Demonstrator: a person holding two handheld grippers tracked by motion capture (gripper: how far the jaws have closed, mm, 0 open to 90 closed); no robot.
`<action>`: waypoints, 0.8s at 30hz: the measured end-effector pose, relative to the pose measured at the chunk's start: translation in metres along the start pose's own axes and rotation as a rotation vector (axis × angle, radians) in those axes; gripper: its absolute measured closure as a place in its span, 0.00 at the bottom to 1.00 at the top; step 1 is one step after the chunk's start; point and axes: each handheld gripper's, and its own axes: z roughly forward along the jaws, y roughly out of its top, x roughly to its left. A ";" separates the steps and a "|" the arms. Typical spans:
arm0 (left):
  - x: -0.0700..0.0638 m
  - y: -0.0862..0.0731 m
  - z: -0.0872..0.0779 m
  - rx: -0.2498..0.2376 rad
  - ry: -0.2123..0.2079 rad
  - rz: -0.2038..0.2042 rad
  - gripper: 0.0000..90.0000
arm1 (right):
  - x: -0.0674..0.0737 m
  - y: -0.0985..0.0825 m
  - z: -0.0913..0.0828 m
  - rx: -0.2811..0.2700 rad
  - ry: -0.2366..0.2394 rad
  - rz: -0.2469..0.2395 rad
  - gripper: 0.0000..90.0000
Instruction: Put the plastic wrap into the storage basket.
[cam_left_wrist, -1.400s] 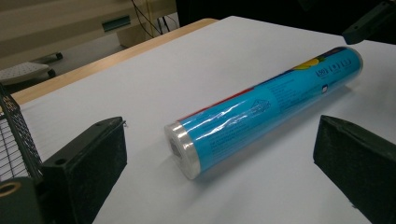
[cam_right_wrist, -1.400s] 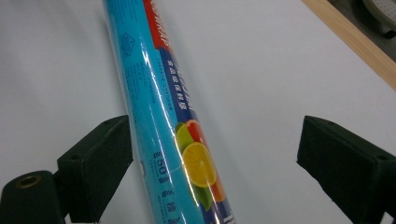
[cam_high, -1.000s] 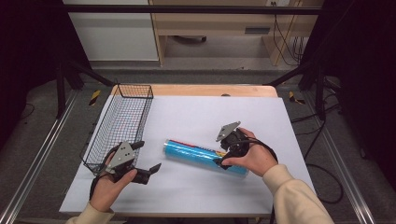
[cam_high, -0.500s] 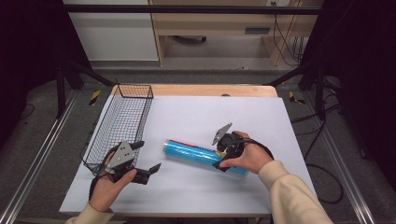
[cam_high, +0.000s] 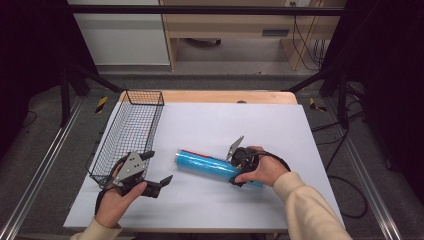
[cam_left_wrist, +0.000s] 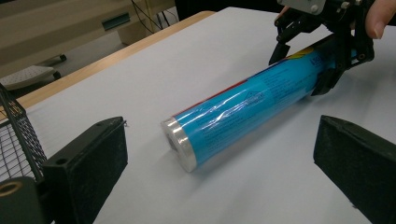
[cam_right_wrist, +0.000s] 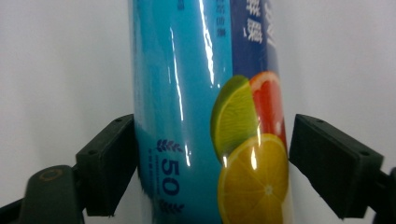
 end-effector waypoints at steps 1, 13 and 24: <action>0.000 0.000 0.000 -0.003 0.001 -0.002 0.03 | 0.001 0.000 0.001 0.007 0.014 0.016 0.22; 0.008 0.013 0.008 0.015 -0.006 0.014 0.04 | 0.000 -0.001 0.006 0.003 0.037 -0.048 0.35; 0.013 0.041 0.032 0.160 -0.062 0.235 0.04 | 0.014 0.007 -0.018 -0.014 -0.106 -0.189 0.36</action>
